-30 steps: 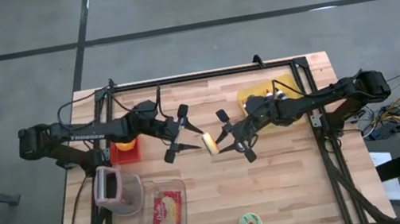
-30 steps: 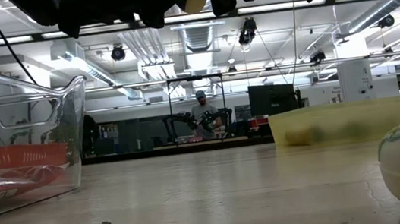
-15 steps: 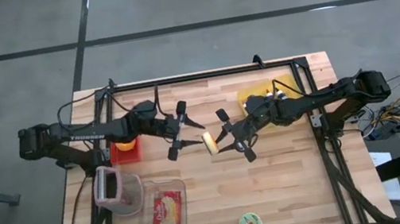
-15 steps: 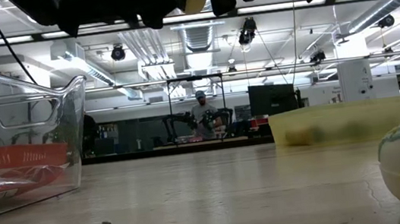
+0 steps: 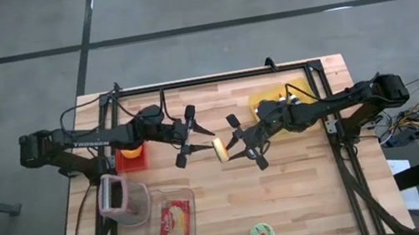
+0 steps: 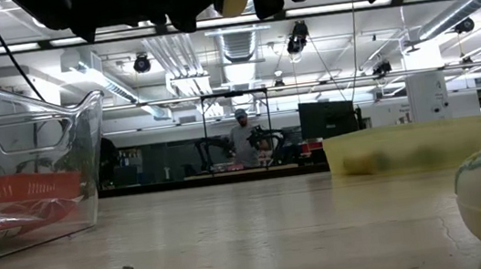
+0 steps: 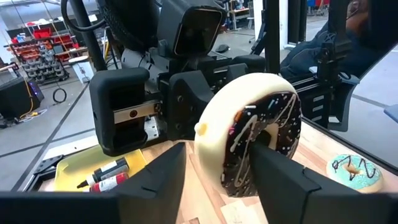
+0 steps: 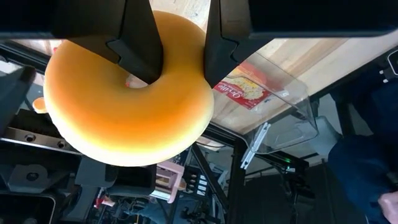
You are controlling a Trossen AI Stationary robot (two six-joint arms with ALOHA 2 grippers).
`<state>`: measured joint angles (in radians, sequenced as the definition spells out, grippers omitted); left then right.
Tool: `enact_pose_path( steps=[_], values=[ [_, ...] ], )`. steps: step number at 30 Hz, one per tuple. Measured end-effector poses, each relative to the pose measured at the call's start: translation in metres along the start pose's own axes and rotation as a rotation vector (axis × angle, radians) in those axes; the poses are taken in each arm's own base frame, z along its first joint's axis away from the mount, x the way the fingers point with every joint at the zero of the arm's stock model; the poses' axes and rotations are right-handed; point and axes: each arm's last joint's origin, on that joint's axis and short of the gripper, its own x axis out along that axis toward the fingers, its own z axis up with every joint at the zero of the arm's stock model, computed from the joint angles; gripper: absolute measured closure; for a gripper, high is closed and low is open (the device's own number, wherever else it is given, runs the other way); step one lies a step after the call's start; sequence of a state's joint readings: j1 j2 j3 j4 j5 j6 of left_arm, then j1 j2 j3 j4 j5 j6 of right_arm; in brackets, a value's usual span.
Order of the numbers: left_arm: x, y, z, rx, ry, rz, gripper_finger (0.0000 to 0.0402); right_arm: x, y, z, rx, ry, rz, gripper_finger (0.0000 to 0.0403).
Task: Pick & Place Food Item
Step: Put the black donut into the red bin
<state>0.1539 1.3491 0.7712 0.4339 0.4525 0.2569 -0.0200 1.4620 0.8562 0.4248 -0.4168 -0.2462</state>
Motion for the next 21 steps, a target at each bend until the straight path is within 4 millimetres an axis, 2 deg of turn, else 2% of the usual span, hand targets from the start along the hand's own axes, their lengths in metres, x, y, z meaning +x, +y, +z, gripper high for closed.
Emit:
enact_pose_path(
  steps=[9, 21],
  values=[
    [0.0, 0.0, 0.0, 0.0, 0.0, 0.0, 0.0292, 0.0, 0.0, 0.0, 0.002, 0.0, 0.0, 0.0303],
    [-0.0001, -0.001, 0.0001, 0.013, -0.009, -0.037, 0.0353, 0.0, 0.0, 0.0, 0.002, 0.0, 0.001, 0.0303]
  ],
)
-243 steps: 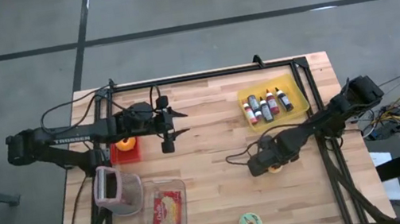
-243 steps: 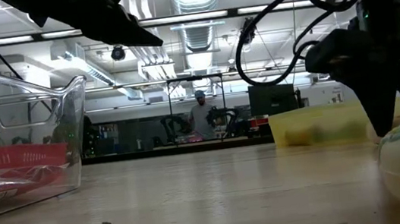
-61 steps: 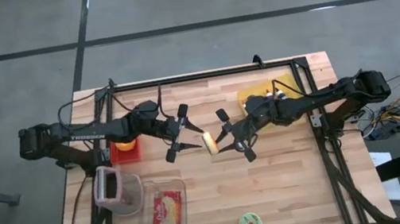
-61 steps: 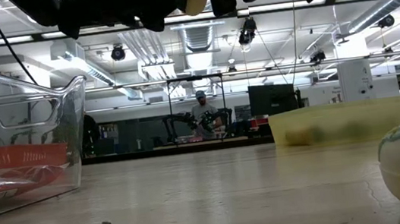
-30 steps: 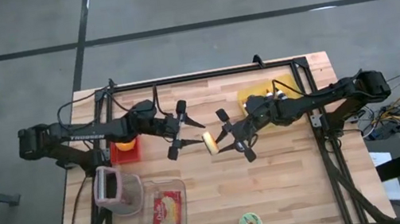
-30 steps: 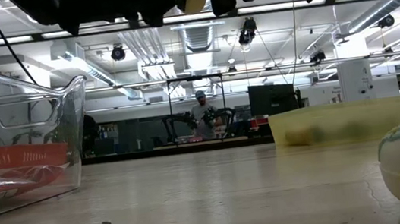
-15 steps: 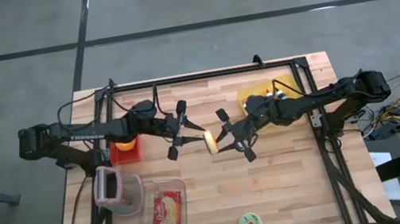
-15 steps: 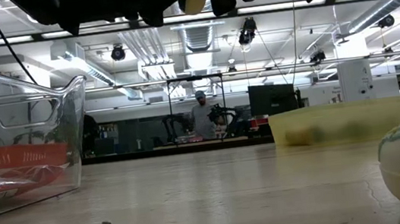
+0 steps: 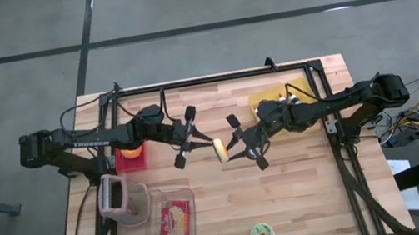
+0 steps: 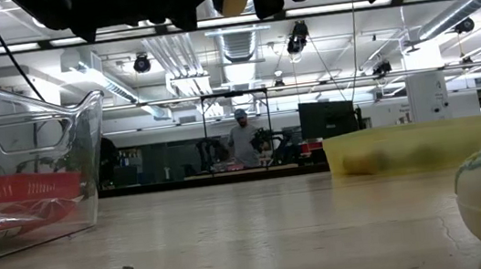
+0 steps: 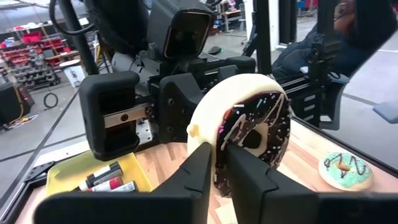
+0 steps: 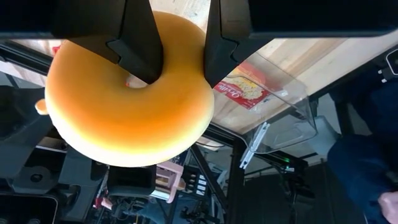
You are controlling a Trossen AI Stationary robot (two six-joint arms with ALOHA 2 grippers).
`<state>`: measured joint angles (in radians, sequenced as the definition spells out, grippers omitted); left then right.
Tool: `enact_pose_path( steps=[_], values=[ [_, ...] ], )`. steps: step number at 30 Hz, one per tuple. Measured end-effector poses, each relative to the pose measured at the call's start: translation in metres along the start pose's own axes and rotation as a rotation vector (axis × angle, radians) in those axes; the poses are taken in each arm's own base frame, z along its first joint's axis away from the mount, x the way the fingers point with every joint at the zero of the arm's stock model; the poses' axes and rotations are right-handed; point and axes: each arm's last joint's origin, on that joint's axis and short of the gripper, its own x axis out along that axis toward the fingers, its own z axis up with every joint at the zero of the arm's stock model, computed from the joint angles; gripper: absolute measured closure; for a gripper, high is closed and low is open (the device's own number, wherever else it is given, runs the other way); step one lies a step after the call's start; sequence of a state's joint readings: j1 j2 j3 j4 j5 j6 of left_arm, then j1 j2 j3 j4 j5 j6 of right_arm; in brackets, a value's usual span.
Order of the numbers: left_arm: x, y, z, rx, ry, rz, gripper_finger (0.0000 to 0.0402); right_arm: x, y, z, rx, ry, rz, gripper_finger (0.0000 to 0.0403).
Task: Pick & Place Food Item
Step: Put the black donut into the red bin
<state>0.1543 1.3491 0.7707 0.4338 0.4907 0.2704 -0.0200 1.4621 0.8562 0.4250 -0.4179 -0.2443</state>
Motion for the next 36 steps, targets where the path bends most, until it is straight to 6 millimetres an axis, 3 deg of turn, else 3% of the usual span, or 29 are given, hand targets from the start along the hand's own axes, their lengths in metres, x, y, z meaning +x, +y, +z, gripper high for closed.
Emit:
enact_pose_path(
  steps=[7, 24, 36],
  values=[
    [-0.0001, -0.0005, -0.0005, 0.013, -0.002, -0.013, 0.0396, 0.0, 0.0001, -0.0001, 0.0, 0.001, 0.001, 0.0303],
    [-0.0002, -0.0009, -0.0015, 0.01, 0.001, -0.015, 0.0398, 0.0, 0.0001, -0.0003, 0.002, 0.002, 0.001, 0.0303],
    [-0.0003, -0.0012, -0.0023, 0.008, 0.007, -0.017, 0.0331, 0.0, 0.0001, -0.0005, 0.002, 0.003, 0.001, 0.0303]
  ],
)
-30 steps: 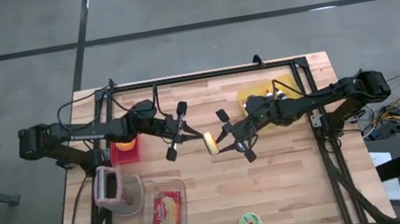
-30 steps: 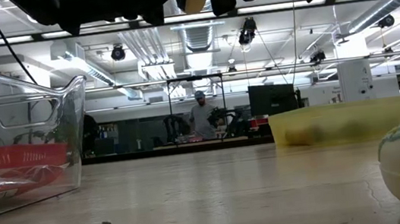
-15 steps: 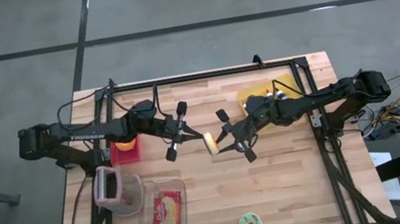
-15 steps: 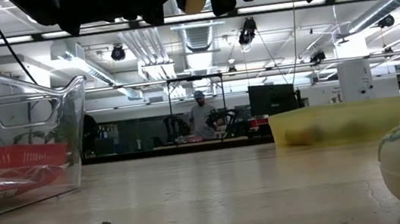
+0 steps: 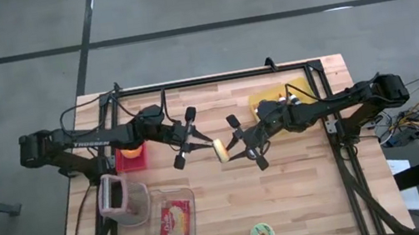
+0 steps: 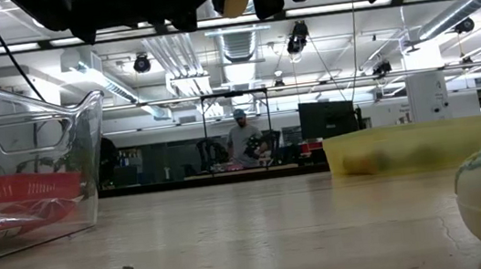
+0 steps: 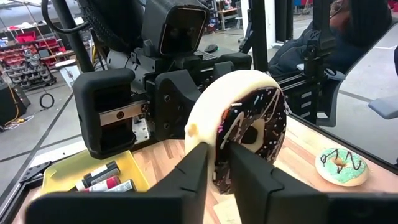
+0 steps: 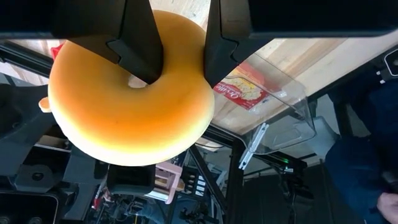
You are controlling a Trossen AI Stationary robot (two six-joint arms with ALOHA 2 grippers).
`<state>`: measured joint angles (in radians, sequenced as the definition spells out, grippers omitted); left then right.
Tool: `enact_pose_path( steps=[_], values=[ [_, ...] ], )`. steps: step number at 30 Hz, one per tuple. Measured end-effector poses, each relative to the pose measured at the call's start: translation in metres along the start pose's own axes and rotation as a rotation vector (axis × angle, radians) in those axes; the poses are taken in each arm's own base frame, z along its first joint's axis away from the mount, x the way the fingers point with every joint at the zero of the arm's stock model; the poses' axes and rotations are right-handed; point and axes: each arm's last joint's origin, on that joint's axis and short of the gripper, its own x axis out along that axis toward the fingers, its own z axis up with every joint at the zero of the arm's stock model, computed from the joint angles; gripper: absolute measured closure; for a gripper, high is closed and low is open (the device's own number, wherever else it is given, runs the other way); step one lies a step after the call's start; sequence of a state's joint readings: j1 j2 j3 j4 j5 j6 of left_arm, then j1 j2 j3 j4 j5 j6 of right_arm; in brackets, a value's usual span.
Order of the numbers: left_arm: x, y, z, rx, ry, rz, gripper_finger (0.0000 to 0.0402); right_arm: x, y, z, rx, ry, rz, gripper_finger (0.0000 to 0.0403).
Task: Pick & Place Food Item
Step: Put the black donut into the red bin
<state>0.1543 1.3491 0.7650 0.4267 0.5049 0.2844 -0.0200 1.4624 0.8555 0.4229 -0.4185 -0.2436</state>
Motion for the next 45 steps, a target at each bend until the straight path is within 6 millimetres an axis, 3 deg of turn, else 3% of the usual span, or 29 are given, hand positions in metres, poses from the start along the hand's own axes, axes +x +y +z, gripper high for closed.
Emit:
enact_pose_path(
  steps=[10, 21, 39, 45],
  values=[
    [0.0001, -0.0003, 0.0001, 0.0, 0.0, -0.001, 0.0257, 0.0, -0.0002, 0.0, 0.0, 0.001, -0.003, 0.0303],
    [0.0017, -0.0032, 0.0014, 0.004, -0.007, -0.009, 0.0208, 0.0, -0.0002, 0.0, -0.003, 0.001, -0.002, 0.0303],
    [0.0019, -0.0032, 0.0027, 0.011, -0.017, -0.003, 0.019, 0.0, -0.0001, -0.0001, 0.0, 0.002, -0.002, 0.0303],
    [0.0009, 0.0025, 0.009, 0.041, -0.048, 0.153, 0.0191, -0.0001, -0.0001, -0.0013, 0.006, 0.012, -0.001, 0.0303]
  ],
)
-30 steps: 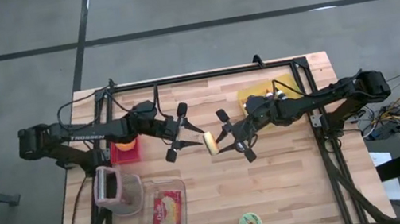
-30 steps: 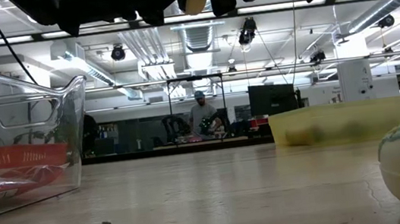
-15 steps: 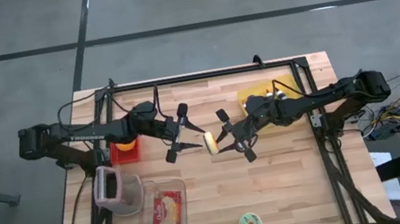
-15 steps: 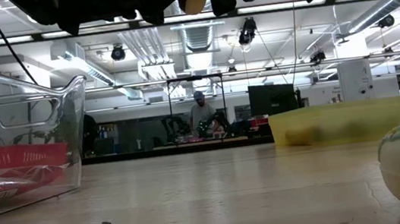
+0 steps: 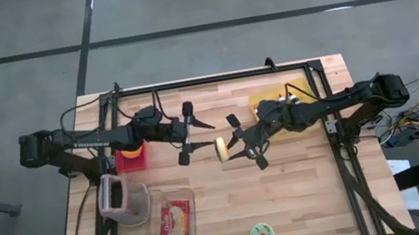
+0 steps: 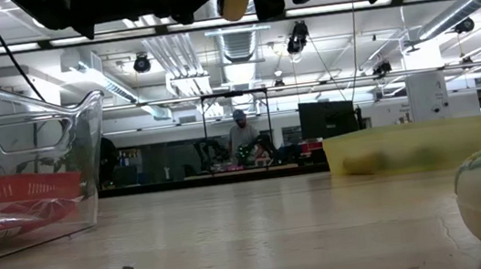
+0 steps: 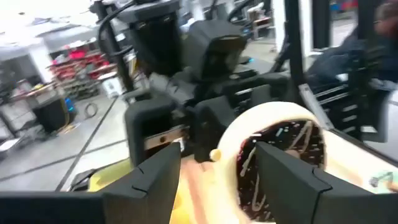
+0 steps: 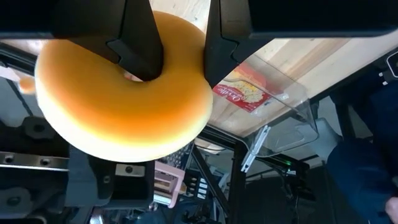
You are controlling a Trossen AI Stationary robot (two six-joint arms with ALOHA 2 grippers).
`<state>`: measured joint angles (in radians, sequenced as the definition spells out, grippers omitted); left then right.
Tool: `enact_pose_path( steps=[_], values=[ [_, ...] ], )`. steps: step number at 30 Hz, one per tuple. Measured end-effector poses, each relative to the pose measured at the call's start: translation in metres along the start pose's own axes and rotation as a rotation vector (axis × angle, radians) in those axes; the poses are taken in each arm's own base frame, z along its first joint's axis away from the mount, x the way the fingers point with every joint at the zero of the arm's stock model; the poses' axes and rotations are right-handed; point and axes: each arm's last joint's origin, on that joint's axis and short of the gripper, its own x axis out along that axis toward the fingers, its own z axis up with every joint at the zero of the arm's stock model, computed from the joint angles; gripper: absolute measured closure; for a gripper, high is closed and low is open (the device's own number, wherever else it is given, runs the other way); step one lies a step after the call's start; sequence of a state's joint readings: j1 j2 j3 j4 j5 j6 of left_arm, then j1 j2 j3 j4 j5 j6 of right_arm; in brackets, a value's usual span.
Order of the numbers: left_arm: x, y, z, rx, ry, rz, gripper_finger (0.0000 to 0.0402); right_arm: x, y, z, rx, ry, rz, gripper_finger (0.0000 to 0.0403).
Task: Pick & Place Food Item
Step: Put the black donut into the red bin
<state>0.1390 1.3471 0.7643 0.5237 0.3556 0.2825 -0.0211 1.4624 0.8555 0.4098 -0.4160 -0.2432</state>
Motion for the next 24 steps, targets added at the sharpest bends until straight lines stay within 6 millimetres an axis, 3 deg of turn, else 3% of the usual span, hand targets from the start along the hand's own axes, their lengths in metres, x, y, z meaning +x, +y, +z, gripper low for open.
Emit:
enact_pose_path(
  steps=[16, 24],
  values=[
    [-0.0012, -0.004, -0.009, -0.042, 0.091, -0.058, 0.0192, 0.0001, 0.0007, -0.0013, 0.013, 0.013, 0.007, 0.0303],
    [-0.0033, -0.0083, -0.0084, -0.03, 0.072, -0.184, 0.0192, 0.0001, 0.0007, -0.0013, 0.009, 0.013, 0.007, 0.0303]
  ],
)
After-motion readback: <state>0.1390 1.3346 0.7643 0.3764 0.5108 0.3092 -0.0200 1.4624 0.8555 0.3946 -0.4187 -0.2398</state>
